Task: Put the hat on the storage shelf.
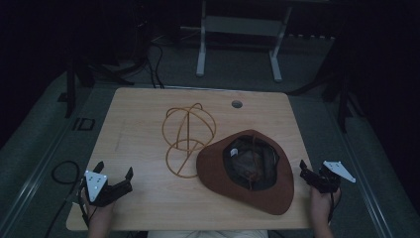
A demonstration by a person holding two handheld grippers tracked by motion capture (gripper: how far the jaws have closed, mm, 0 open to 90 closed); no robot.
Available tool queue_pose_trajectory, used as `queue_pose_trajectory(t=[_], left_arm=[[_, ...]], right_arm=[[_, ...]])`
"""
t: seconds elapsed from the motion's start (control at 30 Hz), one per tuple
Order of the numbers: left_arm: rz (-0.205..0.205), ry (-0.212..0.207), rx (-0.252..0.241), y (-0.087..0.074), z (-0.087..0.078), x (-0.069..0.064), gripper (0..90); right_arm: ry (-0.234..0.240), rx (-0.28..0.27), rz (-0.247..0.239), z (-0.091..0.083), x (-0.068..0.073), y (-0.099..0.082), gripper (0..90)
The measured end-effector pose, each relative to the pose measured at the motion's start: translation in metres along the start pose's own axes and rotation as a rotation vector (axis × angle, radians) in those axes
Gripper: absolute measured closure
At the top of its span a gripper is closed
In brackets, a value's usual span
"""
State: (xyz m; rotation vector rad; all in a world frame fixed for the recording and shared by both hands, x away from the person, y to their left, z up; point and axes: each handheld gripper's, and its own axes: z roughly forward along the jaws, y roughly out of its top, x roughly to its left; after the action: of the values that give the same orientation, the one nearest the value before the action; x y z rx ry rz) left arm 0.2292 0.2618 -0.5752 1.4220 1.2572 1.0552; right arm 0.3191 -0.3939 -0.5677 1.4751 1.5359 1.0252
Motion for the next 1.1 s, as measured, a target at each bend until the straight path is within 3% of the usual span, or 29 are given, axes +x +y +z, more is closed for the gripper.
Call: queue_pose_trajectory(t=[0.2, 0.27, 0.37, 0.53, 0.7, 1.1], left_arm=[[0.003, -0.001, 0.005, 0.0, 0.0, 0.0, 2.9], [0.003, -0.001, 0.005, 0.0, 0.0, 0.0, 2.9], [0.0, -0.001, 0.007, 0.0, 0.0, -0.001, 2.9], [0.002, -0.005, 0.009, -0.001, 0.0, -0.001, 2.9], [0.006, -0.004, 0.015, -0.001, 0.001, -0.001, 2.9], [0.011, -0.011, 0.013, -0.001, 0.001, -0.003, 2.9]], right_arm=[[-0.002, 0.014, 0.006, 0.001, -0.001, 0.0, 14.6], [0.027, 0.029, 0.015, 0.001, -0.001, 0.001, 14.6], [0.053, 0.04, -0.009, 0.001, 0.001, 0.003, 14.6], [0.1, 0.073, -0.02, -0.008, 0.01, 0.021, 14.6], [0.148, 0.06, -0.011, -0.021, 0.019, 0.039, 14.6], [0.221, 0.044, -0.1, -0.045, 0.044, 0.083, 14.2]])
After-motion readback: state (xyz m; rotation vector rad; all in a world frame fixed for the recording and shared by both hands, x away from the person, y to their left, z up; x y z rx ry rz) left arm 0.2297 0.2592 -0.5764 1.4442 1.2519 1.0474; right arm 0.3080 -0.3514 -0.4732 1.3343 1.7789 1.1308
